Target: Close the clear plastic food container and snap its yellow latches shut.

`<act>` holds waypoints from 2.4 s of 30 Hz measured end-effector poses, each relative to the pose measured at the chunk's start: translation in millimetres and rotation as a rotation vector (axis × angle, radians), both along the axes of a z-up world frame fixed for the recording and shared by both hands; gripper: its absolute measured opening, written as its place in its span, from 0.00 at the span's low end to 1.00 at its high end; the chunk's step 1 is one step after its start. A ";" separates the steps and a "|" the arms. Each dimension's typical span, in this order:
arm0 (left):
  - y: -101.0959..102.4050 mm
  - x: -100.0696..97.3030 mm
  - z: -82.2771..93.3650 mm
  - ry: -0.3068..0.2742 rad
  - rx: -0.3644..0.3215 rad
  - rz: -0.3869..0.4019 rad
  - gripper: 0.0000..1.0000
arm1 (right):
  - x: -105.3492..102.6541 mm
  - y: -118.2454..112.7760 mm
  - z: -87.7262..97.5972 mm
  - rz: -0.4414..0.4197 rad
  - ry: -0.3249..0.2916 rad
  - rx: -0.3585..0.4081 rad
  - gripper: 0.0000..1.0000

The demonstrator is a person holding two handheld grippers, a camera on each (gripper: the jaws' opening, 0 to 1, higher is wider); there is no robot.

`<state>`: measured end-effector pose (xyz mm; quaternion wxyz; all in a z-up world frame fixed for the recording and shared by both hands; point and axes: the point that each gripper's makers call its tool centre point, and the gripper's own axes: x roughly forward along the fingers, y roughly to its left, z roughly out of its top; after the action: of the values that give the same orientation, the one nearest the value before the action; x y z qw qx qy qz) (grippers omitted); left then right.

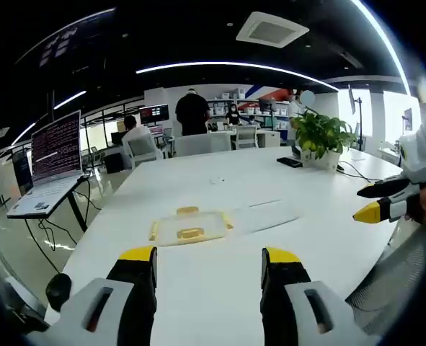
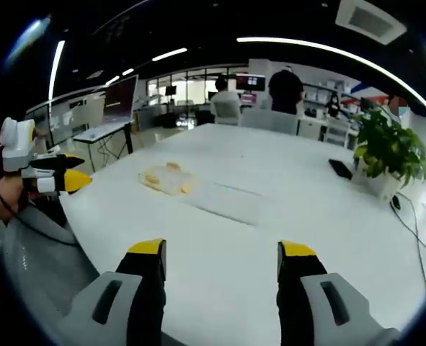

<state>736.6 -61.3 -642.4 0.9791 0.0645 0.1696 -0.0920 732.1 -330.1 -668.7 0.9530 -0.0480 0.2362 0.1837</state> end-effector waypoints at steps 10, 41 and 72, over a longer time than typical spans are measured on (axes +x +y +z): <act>-0.3 0.2 1.1 -0.002 -0.001 0.003 0.53 | 0.1 0.1 0.5 0.002 -0.001 -0.002 0.59; -5.3 -2.5 -3.1 0.009 0.006 -0.031 0.52 | -2.2 6.7 2.4 0.021 -0.023 -0.046 0.58; 9.6 26.7 -11.3 0.088 -0.043 -0.066 0.48 | 32.9 56.6 0.2 0.230 0.025 -0.086 0.56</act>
<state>763.4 -51.8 -653.7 0.9683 0.0450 0.2082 -0.1308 765.0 -273.6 -668.6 0.9197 -0.1132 0.2486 0.2821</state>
